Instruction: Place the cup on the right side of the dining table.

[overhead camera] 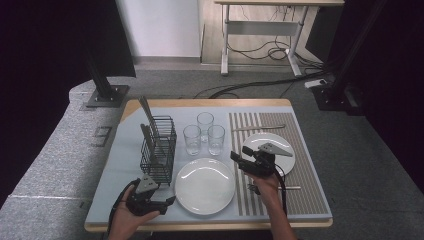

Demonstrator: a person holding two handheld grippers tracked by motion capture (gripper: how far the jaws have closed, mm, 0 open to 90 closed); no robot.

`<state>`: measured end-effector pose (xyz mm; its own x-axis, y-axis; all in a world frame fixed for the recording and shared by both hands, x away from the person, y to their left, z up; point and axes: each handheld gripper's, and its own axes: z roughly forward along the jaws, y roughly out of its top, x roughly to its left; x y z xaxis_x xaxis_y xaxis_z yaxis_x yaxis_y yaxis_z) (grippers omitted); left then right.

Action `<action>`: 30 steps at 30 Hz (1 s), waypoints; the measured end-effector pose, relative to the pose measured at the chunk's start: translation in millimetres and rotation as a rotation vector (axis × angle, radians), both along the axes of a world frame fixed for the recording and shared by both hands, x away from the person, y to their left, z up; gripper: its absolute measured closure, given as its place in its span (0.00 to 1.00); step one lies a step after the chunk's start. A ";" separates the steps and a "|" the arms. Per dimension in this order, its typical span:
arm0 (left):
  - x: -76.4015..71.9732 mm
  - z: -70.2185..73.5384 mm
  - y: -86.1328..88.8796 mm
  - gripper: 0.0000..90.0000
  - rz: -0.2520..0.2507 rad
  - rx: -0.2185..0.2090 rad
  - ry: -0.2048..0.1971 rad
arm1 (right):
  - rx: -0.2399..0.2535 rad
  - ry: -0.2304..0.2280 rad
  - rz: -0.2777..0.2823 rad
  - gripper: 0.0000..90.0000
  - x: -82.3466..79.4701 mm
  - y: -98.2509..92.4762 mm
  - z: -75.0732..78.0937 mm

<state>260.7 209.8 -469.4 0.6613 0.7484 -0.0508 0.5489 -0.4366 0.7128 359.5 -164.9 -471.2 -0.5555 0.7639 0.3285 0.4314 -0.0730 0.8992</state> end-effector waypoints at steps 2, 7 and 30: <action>0.0 -0.3 -0.2 0.28 0.000 0.003 0.000 | 0.000 0.000 0.003 0.42 0.7 1.7 0.9; -0.3 -0.3 -0.5 0.28 0.002 0.004 -0.001 | 0.000 -0.003 0.015 0.42 1.3 6.1 4.9; -0.4 -0.5 -0.8 0.28 -0.002 0.004 0.000 | -0.021 0.000 0.051 0.42 16.4 26.8 13.0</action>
<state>260.3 209.0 -469.8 0.6627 0.7473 -0.0484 0.5483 -0.4402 0.7111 375.9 -138.1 -458.2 -0.5934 0.7416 0.3127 0.4345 -0.0319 0.9001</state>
